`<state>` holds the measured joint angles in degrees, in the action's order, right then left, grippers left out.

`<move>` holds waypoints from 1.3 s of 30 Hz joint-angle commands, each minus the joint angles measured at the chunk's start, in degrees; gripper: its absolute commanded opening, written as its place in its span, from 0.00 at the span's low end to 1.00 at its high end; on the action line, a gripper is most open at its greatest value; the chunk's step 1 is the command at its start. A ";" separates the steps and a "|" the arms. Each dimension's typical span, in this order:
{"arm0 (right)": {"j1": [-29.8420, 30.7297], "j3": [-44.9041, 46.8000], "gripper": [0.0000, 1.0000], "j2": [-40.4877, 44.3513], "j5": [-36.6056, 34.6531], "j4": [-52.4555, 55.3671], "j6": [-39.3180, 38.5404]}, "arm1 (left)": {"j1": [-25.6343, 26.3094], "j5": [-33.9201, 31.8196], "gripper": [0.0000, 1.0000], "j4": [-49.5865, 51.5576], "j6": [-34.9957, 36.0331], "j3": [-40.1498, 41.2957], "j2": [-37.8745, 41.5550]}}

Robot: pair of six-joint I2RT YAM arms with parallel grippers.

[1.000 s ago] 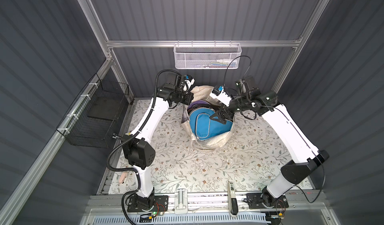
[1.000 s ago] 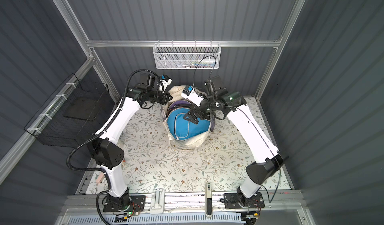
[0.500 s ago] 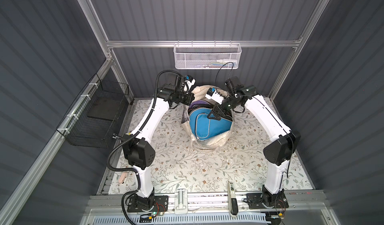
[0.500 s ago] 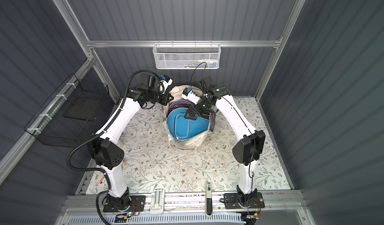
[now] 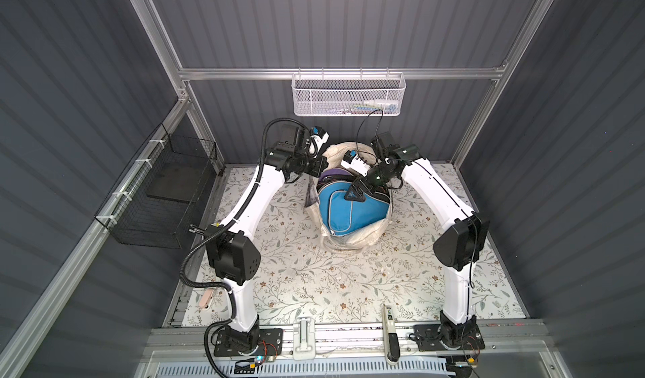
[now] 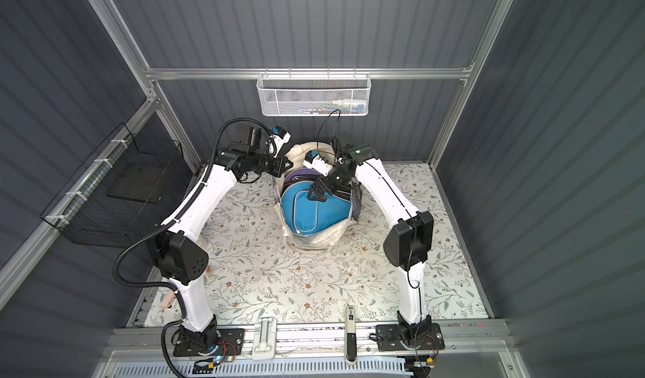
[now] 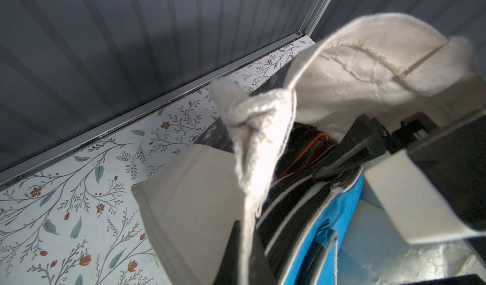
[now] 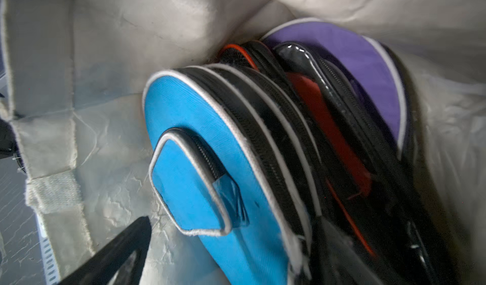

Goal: Remove the ping pong set from the canvas bag
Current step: Pick up the ping pong set from the canvas bag.

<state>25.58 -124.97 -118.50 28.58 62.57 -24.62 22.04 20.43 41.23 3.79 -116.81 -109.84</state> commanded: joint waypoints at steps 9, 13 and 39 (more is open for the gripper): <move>1.38 -0.15 0.99 0.43 3.28 5.40 -2.72 | -0.25 1.66 0.00 -1.64 -1.14 -0.66 3.12; 1.75 2.28 0.97 2.39 5.83 5.51 -3.40 | -0.25 1.79 0.00 -1.77 -1.29 -0.78 2.85; 3.15 6.41 0.23 2.72 7.05 5.11 -2.38 | 0.02 0.96 0.00 -1.90 -1.79 0.42 4.05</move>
<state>27.53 -118.72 -114.39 34.61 65.01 -27.49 22.17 21.08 41.56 2.48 -116.11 -109.84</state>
